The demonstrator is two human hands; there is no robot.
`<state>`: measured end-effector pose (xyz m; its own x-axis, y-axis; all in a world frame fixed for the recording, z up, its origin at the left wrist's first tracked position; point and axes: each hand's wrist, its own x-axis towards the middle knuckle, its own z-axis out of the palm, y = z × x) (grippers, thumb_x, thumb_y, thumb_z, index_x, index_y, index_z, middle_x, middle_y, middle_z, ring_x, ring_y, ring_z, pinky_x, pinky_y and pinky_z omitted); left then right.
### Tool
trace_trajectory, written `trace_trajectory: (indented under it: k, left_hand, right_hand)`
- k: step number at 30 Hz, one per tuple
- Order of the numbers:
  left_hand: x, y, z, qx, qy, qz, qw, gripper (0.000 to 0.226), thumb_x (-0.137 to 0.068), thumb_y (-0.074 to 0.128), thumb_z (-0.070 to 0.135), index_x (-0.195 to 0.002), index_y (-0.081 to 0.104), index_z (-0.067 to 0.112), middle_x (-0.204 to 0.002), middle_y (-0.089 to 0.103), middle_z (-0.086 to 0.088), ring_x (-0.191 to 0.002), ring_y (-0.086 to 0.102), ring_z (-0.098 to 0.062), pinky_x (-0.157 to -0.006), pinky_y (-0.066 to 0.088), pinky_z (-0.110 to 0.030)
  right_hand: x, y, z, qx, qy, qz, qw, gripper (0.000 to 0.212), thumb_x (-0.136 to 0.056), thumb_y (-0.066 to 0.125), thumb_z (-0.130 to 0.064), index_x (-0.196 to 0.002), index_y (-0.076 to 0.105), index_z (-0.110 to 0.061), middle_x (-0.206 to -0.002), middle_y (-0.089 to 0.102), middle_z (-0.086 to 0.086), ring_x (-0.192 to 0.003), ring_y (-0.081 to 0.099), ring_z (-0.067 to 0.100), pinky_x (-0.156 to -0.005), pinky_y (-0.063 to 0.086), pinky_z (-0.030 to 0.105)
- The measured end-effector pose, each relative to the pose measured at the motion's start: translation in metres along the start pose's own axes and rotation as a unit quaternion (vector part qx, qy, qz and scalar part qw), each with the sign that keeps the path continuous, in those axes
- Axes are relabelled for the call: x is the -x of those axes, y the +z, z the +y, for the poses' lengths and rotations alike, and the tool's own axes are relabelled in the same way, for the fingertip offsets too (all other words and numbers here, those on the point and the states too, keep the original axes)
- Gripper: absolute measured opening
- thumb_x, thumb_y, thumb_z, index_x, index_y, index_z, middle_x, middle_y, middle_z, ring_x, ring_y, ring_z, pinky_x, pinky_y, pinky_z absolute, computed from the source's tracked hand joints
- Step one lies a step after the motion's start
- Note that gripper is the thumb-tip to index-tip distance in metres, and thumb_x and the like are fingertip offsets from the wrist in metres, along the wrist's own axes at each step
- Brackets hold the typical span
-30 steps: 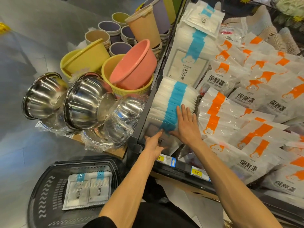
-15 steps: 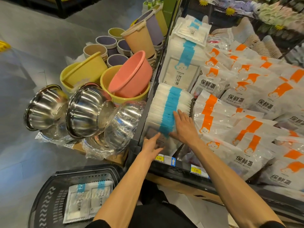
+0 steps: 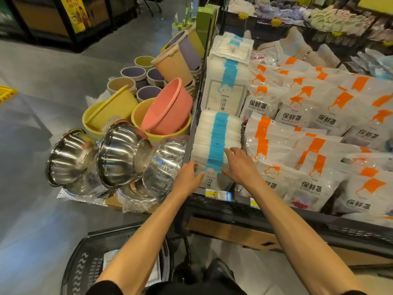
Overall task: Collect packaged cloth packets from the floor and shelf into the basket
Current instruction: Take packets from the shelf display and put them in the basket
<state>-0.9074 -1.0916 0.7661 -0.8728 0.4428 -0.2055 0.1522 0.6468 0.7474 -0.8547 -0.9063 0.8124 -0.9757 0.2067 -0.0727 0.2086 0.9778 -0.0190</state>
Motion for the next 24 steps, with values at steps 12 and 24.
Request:
trace_trajectory:
  k: [12, 24]
  left_hand:
    - [0.042, -0.054, -0.002, -0.354, 0.082, 0.032, 0.931, 0.056, -0.096, 0.054, 0.037, -0.146, 0.041, 0.016, -0.143, 0.049, -0.013, -0.132, 0.045, -0.036, -0.103, 0.041, -0.051]
    - [0.144, -0.092, -0.034, -0.392, 0.038, 0.024, 0.919, 0.056, -0.099, 0.052, 0.041, -0.147, 0.038, 0.016, -0.148, 0.043, -0.014, -0.136, 0.041, -0.038, -0.104, 0.038, -0.053]
  right_hand:
    - [0.054, -0.01, -0.026, 0.03, 0.009, -0.026, 0.999, 0.051, -0.092, 0.057, -0.036, -0.137, 0.049, -0.014, -0.137, 0.052, 0.011, -0.128, 0.046, 0.031, -0.101, 0.044, 0.047]
    - [0.124, -0.005, -0.089, 0.003, -0.034, -0.027, 0.999, 0.057, -0.09, 0.065, -0.042, -0.136, 0.048, -0.013, -0.134, 0.052, 0.011, -0.124, 0.05, 0.031, -0.1, 0.047, 0.045]
